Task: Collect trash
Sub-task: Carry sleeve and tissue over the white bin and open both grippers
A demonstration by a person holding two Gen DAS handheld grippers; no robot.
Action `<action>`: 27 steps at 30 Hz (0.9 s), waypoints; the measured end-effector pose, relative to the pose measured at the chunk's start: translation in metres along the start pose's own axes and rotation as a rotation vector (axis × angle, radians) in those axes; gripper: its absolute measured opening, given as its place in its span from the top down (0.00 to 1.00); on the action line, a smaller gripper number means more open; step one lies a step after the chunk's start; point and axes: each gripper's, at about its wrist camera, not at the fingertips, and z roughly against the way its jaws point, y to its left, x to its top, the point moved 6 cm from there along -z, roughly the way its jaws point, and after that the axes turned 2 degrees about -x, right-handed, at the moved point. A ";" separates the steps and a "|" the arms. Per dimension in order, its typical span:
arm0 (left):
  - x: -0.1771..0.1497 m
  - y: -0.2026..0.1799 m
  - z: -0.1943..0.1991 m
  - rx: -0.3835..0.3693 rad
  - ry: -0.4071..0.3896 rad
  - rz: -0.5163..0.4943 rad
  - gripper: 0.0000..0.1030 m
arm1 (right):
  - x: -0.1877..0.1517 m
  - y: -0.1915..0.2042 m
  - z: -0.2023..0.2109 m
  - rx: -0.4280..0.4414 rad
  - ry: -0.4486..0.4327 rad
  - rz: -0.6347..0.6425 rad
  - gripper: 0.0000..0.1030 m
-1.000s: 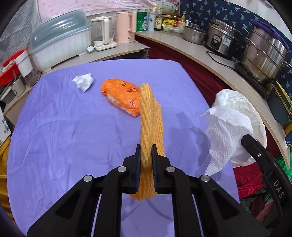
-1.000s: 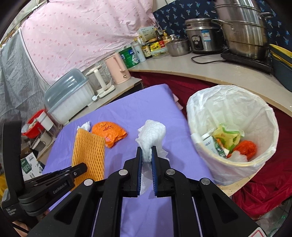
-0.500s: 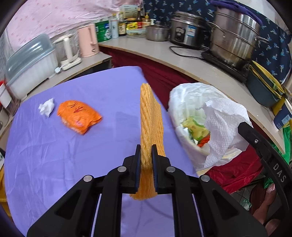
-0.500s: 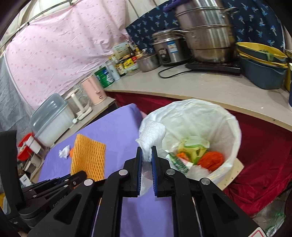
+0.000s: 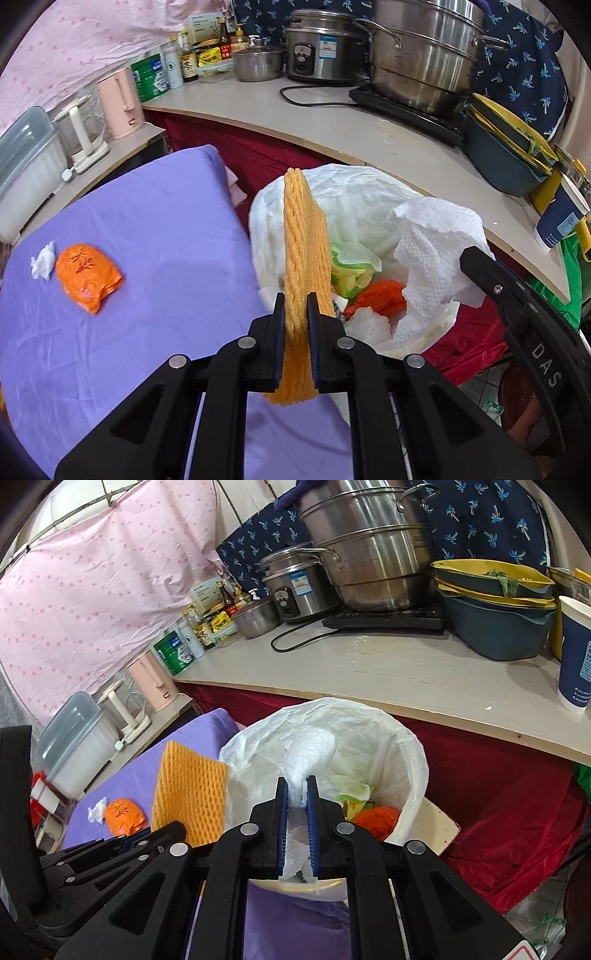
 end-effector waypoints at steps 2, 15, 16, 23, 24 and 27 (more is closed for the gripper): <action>0.003 -0.006 -0.007 -0.003 0.003 -0.006 0.89 | 0.001 -0.005 -0.005 -0.009 0.002 0.001 0.90; 0.020 -0.023 -0.048 -0.014 0.038 -0.022 0.89 | 0.007 -0.022 -0.036 -0.024 0.023 -0.028 0.89; 0.021 -0.023 -0.050 -0.015 0.040 -0.021 0.89 | 0.007 -0.023 -0.038 -0.025 0.025 -0.030 0.89; 0.023 -0.025 -0.057 -0.012 0.036 -0.023 0.84 | 0.008 -0.027 -0.039 -0.041 0.010 -0.041 0.85; 0.024 -0.026 -0.057 -0.011 0.035 -0.022 0.80 | 0.009 -0.028 -0.038 -0.043 0.008 -0.041 0.83; 0.026 -0.025 -0.053 0.000 0.007 -0.014 0.52 | 0.010 -0.027 -0.035 -0.045 -0.001 -0.042 0.79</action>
